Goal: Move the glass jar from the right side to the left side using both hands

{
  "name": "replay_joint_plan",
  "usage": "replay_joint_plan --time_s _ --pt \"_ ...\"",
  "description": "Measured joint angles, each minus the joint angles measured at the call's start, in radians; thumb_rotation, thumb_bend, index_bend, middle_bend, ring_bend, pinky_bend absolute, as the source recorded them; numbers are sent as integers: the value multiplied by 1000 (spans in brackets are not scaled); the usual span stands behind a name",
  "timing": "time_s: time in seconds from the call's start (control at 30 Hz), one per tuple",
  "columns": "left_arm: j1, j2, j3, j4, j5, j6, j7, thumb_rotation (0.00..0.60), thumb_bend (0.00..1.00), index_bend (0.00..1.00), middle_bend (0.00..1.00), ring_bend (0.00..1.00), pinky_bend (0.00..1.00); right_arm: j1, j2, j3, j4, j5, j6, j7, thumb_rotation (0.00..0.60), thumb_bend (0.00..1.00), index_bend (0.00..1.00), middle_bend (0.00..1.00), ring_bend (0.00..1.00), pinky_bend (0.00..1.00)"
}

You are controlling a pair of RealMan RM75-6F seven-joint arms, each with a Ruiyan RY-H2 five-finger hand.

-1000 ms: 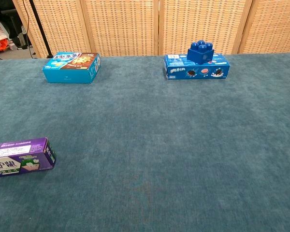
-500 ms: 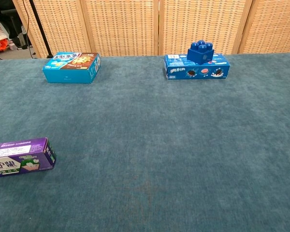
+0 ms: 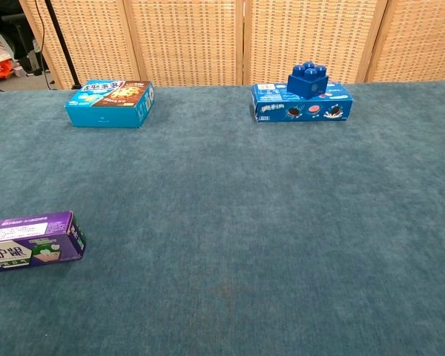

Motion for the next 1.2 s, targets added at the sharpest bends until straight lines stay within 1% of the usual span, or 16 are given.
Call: replay_joint_plan --time_s 0.2,0.4,0.53,0.97,1.2 --pt "-1 1 1 0 -1 -1 -2 600 0 0 0 0 0 -8 14 24 -70 -75 -4 39 600 1000 106 58 0 195" --pt "1 5 1 -1 0 1 -12 600 0 0 0 0 0 -4 21 29 -127 -109 -10 57 600 1000 106 58 0 211" --pt "2 8 0 0 -2 0 -19 600 0 0 0 0 0 0 26 33 -167 -110 -15 65 600 1000 106 58 0 228" --pt "1 11 1 0 -3 -2 -27 600 0 0 0 0 0 11 38 46 -259 -81 -26 61 600 1000 106 58 0 240" --pt "0 12 0 -1 -3 -3 -27 600 0 0 0 0 0 24 51 55 -362 -63 -28 28 600 1000 106 58 0 240"
